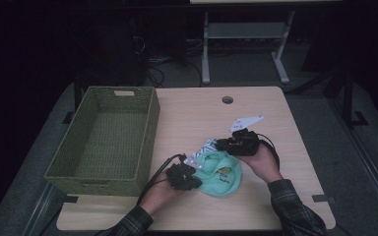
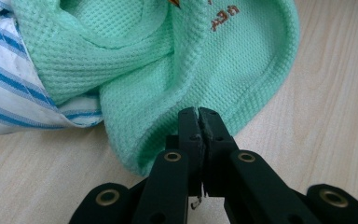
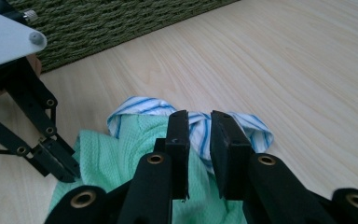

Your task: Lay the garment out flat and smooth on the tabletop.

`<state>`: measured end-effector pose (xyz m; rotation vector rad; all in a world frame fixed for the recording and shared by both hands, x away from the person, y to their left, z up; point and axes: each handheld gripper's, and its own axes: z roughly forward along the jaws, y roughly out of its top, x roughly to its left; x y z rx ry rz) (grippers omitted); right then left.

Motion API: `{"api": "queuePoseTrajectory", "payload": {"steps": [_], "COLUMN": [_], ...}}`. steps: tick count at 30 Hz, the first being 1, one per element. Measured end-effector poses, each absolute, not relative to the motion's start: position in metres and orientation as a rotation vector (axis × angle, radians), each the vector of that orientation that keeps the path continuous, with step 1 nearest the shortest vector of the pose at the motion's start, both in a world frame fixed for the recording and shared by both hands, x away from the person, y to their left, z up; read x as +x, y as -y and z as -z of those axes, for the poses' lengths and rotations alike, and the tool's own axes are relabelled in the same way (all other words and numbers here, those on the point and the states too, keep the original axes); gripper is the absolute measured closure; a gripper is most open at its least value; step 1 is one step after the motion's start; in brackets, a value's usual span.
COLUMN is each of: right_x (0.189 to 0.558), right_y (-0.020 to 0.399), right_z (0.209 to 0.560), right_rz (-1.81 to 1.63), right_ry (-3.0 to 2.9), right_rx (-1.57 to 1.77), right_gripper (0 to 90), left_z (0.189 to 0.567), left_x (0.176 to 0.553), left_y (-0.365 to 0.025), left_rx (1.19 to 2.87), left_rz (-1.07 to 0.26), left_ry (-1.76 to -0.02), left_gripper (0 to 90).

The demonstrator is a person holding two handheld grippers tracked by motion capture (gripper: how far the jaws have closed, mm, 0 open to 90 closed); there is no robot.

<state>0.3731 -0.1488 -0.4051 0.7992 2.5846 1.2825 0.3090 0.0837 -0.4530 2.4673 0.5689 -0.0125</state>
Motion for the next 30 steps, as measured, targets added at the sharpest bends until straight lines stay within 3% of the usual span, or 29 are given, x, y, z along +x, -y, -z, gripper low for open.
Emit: {"api": "queuePoseTrajectory", "payload": {"steps": [25,30], "right_x": [0.385,0.385], "right_y": [0.115,0.112], "right_z": [0.434,0.438], "right_rz": [-1.158,-1.14], "right_ry": [-2.696,-2.707], "right_rx": [0.765,0.779], "right_gripper": [75.2,85.5], "left_z": [0.453,0.453], "left_x": [0.309,0.309], "left_y": [-0.084,-0.084], "left_rx": [2.463,2.462], "left_rz": [0.019,0.02], "left_ry": [-0.569,-0.571], "left_gripper": [87.9,87.8]}}
